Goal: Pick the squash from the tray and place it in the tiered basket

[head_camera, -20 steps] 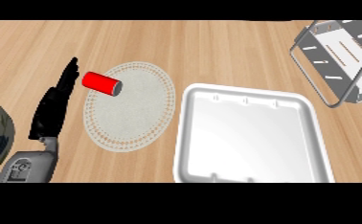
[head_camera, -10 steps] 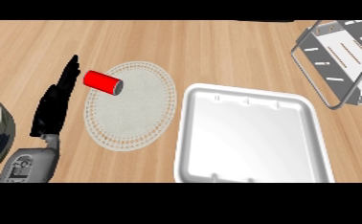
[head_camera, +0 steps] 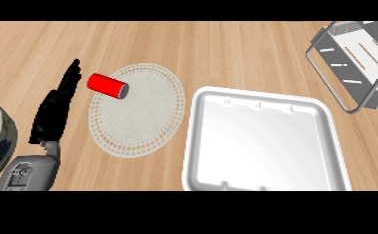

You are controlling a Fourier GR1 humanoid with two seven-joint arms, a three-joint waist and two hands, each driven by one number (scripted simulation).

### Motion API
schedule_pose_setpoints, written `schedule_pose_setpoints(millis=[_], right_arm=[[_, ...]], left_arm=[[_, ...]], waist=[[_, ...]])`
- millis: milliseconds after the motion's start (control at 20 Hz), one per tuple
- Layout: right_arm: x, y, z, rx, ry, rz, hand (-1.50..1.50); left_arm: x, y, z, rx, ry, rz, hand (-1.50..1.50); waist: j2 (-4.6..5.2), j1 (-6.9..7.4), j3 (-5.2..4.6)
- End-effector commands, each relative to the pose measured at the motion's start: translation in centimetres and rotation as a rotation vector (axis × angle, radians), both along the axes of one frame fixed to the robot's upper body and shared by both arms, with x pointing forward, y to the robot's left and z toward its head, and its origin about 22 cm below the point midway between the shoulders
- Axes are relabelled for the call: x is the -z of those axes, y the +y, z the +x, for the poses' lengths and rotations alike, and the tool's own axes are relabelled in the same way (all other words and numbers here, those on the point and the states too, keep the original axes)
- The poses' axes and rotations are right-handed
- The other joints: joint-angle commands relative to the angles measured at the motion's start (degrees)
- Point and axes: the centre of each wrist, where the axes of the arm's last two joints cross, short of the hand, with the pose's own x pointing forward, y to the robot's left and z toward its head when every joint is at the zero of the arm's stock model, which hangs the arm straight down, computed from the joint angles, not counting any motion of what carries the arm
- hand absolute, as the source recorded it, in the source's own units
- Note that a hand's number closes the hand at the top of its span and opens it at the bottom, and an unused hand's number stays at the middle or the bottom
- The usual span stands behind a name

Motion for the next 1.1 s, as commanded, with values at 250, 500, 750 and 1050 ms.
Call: schedule_pose_setpoints(millis=[250,500,750,1050], right_arm=[[-4.2,-1.3,-0.6,0.057,-0.176,0.186,-1.50],[-7.0,-6.5,-5.7,0.156,-0.104,0.264,-1.50],[-6.8,-9.8,-10.0,0.206,-0.038,0.331,-1.50],[-5.0,-12.8,-14.8,0.175,-0.053,0.356,-1.50]], left_arm=[[-0.1,0.0,0.2,-0.010,0.017,-0.001,0.00],[0.2,-0.3,0.4,0.002,0.003,-0.006,0.00],[0.0,0.1,0.4,-0.005,-0.014,-0.003,0.00],[-0.5,1.1,0.2,-0.013,-0.019,0.004,0.00]], waist=[[-0.08,-0.41,0.13],[0.38,-0.30,0.21],[0.62,-0.04,0.37],[0.73,-0.96,0.70]])
